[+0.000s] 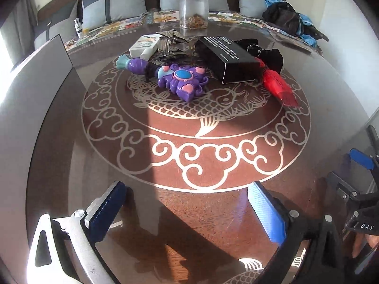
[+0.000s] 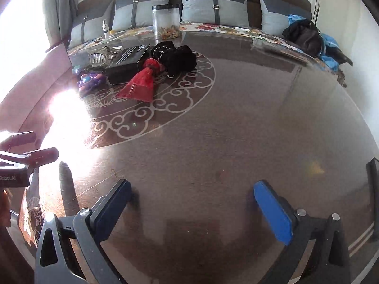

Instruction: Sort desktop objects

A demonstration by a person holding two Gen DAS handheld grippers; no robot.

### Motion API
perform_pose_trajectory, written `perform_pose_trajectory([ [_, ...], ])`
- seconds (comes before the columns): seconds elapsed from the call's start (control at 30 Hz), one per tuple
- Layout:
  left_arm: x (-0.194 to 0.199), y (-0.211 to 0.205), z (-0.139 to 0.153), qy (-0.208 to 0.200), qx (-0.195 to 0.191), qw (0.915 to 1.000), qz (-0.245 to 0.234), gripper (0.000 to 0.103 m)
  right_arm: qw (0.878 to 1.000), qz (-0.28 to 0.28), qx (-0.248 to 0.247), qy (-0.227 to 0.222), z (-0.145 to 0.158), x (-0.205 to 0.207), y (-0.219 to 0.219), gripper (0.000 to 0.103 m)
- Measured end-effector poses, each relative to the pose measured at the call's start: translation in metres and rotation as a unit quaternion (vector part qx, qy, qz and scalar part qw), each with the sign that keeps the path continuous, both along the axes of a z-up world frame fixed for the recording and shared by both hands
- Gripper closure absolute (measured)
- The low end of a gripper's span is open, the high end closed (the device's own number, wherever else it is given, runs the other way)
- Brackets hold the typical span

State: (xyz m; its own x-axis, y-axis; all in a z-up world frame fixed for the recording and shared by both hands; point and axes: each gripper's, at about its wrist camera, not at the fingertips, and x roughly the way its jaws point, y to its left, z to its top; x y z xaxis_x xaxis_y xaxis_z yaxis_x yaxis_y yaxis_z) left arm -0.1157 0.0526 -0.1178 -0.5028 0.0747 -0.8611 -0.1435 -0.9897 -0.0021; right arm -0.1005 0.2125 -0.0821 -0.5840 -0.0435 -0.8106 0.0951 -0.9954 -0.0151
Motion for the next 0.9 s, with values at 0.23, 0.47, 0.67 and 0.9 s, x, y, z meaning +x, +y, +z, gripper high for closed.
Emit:
perform_pose_trajectory([
  [0.23, 0.0062, -0.0001, -0.0031, 0.042, 0.006, 0.9991, 0.011, 0.000, 1.000, 0.000, 0.000, 0.001, -0.0004, 0.0008, -0.0009, 0.000],
  [0.47, 0.0051, 0.0012, -0.0037, 0.045, 0.005, 0.9988, 0.016, 0.000, 1.000, -0.001, 0.000, 0.001, -0.0007, 0.0003, 0.0002, 0.000],
  [0.67, 0.0052, 0.0013, -0.0035, 0.045, 0.005, 0.9988, 0.016, 0.000, 1.000, 0.000, 0.000, 0.001, -0.0008, 0.0003, 0.0003, 0.000],
  [0.9, 0.0052, 0.0010, -0.0033, 0.045, 0.005, 0.9988, 0.016, 0.000, 1.000, 0.000, 0.000, 0.001, -0.0007, 0.0003, 0.0002, 0.000],
])
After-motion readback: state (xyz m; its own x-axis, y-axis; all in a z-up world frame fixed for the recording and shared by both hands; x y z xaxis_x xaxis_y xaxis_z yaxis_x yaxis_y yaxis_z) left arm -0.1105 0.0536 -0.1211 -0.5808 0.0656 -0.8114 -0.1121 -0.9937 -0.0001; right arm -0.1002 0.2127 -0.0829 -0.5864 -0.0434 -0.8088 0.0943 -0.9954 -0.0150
